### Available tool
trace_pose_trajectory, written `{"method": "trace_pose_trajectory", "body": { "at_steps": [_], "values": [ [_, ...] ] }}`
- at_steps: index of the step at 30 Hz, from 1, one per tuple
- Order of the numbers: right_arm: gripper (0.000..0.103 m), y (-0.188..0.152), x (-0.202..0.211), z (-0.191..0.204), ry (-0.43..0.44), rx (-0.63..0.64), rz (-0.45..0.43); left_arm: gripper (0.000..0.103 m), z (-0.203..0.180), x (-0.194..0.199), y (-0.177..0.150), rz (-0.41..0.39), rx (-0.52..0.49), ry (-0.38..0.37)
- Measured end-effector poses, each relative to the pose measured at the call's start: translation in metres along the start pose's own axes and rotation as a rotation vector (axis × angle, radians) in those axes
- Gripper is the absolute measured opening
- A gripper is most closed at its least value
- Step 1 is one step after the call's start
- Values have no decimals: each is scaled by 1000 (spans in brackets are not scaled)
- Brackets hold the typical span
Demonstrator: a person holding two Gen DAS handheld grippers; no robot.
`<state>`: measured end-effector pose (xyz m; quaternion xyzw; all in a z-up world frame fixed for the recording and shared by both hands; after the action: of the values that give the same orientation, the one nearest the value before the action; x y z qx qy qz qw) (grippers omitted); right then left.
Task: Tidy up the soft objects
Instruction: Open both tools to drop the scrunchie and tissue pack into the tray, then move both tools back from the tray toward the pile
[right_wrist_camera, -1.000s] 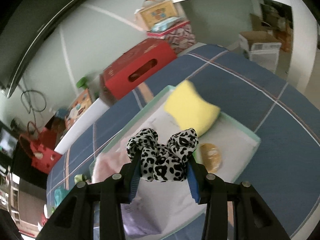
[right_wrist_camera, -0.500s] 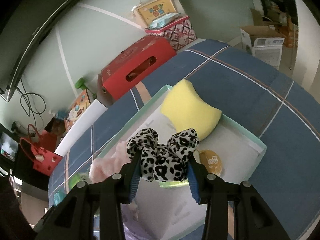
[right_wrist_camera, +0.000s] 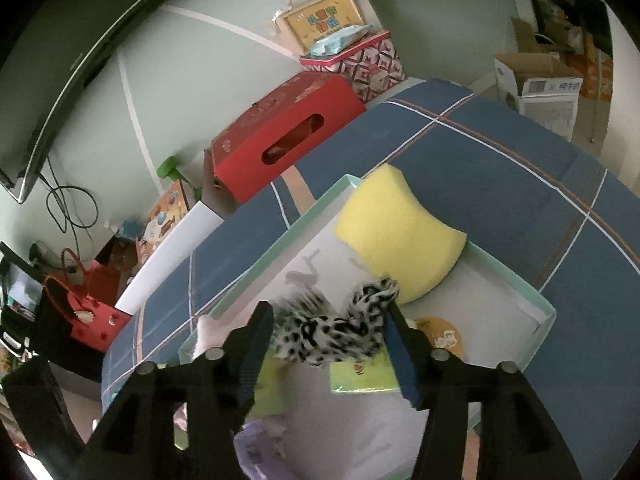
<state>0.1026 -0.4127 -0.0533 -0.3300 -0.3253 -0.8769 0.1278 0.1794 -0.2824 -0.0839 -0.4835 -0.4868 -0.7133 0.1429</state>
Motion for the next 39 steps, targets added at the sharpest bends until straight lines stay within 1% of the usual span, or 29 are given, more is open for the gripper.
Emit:
{"method": "trace_pose_trajectory", "body": {
  "at_steps": [1, 3, 7, 9, 10, 12, 13, 14, 15, 19, 23, 26, 30, 32, 34, 36, 39],
  "values": [
    [62, 0, 1, 1, 3, 2, 2, 86, 2, 4, -1, 0, 6, 1],
    [66, -1, 2, 4, -1, 10, 5, 86, 6, 8, -3, 6, 25, 2],
    [72, -1, 6, 3, -27, 20, 10, 86, 28, 16, -14, 43, 103, 13],
    [80, -3, 7, 2, -55, 32, 20, 86, 43, 19, -19, 57, 146, 35],
    [83, -4, 7, 1, -69, 43, 26, 86, 54, 22, -21, 59, 180, 51],
    [94, -6, 7, 2, -96, 73, 33, 86, 73, 27, -26, 58, 239, 76],
    [97, -7, 7, 3, -108, 91, 37, 86, 82, 29, -28, 57, 265, 90],
    [102, -8, 7, 4, -116, 104, 40, 91, 90, 30, -31, 58, 289, 103],
    [103, -9, 7, 5, -127, 121, 42, 98, 101, 31, -35, 63, 321, 120],
    [103, -10, 10, 12, -148, 168, 33, 100, 132, 34, -48, 88, 412, 159],
    [103, -13, 9, 25, -165, 229, 29, 100, 152, 38, -61, 103, 468, 189],
    [103, -20, 4, 37, -166, 279, 50, 100, 163, 41, -69, 121, 517, 193],
    [103, -32, -2, 51, -173, 319, 76, 100, 179, 49, -83, 127, 573, 235],
    [103, -37, -2, 62, -149, 333, 80, 100, 190, 56, -91, 123, 602, 262],
    [103, -43, -2, 77, -106, 351, 75, 100, 203, 61, -97, 119, 632, 276],
    [103, -50, -2, 92, -81, 364, 70, 100, 218, 68, -103, 107, 672, 289],
    [103, -66, -6, 119, -36, 418, 86, 100, 239, 76, -112, 96, 712, 320]
  ]
}}
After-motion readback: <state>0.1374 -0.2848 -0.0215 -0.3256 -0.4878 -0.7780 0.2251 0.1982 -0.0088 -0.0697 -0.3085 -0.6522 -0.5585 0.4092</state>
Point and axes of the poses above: each gripper's, at about its wrist camera, not at the fingertips, and x roughly against the way its jaws point, z to its left, y to its top, the point moved 9 cm from there along -x, roughly the way its jaws point, and after that the axes turned 9 degrees about y, right-handed, at the moved point
